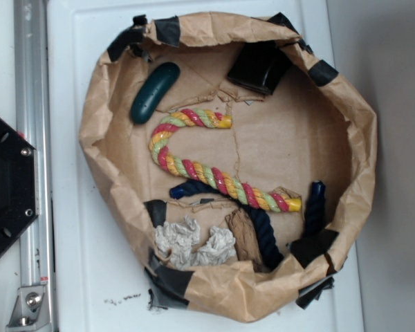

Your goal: Grab the multicolored rope.

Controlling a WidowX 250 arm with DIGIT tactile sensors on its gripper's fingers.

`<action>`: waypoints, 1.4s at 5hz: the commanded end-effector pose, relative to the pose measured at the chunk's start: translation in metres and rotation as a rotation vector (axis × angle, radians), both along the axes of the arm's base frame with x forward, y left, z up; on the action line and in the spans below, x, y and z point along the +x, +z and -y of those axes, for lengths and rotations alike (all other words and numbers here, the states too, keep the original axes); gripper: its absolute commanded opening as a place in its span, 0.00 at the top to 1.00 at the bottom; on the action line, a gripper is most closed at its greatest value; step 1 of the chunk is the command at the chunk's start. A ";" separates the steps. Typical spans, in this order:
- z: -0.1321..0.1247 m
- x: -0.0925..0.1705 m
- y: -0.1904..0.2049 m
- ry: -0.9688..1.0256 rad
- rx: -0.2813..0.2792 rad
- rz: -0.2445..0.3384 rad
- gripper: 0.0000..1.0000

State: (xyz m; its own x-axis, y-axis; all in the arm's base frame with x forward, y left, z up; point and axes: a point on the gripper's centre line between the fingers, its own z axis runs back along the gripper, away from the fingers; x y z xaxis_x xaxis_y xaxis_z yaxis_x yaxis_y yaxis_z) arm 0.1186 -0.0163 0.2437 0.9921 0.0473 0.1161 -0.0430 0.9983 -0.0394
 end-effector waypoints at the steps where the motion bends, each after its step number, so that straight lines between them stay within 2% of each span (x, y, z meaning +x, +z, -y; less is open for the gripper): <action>1: 0.000 0.000 0.000 0.000 0.000 0.000 0.00; 2: -0.008 0.050 -0.011 -0.032 0.034 0.081 0.00; 3: -0.008 0.101 -0.041 -0.144 0.004 0.117 0.00; 4: -0.002 0.150 -0.092 -0.230 -0.101 0.086 0.00; 5: 0.007 0.141 -0.148 -0.317 -0.072 -0.049 0.00; 6: 0.012 0.144 -0.161 -0.328 -0.091 -0.053 0.00; 7: 0.023 0.152 -0.171 -0.344 -0.137 -0.109 0.00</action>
